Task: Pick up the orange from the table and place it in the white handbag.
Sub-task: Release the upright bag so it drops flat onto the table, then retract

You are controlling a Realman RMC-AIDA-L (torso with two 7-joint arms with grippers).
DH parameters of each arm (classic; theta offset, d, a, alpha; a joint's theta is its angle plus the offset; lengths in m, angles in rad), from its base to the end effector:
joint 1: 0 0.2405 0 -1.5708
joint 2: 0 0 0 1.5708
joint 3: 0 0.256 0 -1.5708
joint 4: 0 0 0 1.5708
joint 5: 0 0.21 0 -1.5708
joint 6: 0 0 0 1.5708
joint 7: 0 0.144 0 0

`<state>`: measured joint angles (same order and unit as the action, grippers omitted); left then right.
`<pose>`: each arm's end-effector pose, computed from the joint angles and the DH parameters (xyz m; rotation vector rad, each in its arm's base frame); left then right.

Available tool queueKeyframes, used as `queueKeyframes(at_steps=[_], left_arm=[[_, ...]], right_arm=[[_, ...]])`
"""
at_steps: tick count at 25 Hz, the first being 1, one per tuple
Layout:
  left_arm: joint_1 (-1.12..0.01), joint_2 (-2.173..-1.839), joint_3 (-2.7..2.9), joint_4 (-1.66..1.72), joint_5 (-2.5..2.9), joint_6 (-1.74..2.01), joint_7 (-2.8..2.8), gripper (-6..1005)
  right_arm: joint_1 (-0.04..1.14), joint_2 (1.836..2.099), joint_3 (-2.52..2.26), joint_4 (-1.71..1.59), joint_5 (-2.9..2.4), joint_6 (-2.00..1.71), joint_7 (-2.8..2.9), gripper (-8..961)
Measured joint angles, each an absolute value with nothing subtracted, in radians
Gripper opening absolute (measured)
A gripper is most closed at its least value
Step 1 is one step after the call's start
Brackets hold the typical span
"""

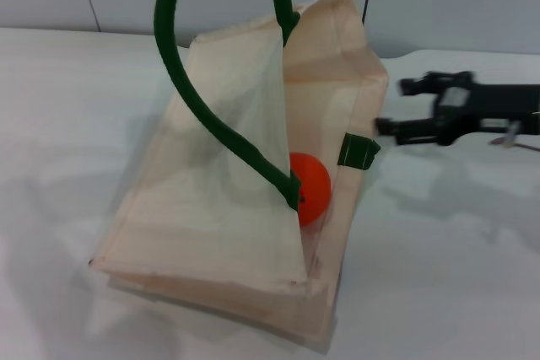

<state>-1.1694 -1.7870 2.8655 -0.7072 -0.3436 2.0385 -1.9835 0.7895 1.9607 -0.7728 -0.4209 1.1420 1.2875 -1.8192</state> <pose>-0.1332 0.4188 0.1587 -2.7784 -1.0380 -0.8736 0.2283 0.4073 -0.0008 -2.7234 0.4432 0.4619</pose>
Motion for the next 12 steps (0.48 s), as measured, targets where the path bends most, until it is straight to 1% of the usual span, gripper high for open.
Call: queueKeyframes(at_steps=[3,5,9,12], left_arm=[[-1.169,-1.787,2.865,-0.707,-0.344,2.036,-1.983,128],[-1.169,-1.787,2.865,-0.705,-0.342,2.030,-1.982,127],[-1.168,-1.787,2.865,-0.704,-0.336,2.025,-1.982,127],[-1.168,-1.788,2.865,-0.703,-0.338,2.025,-1.980,128]], right_arm=[[0.756,1.947,-0.698,-0.441,1.142,1.282,-1.819,892],[0.734,1.946,-0.615,-0.463,1.142,1.276,-1.822,892],[0.717,1.955,-0.468,-0.477,1.142,1.224,-1.823,892],[0.717,1.973,-0.430,-0.479,1.142,1.168,-1.828,892]])
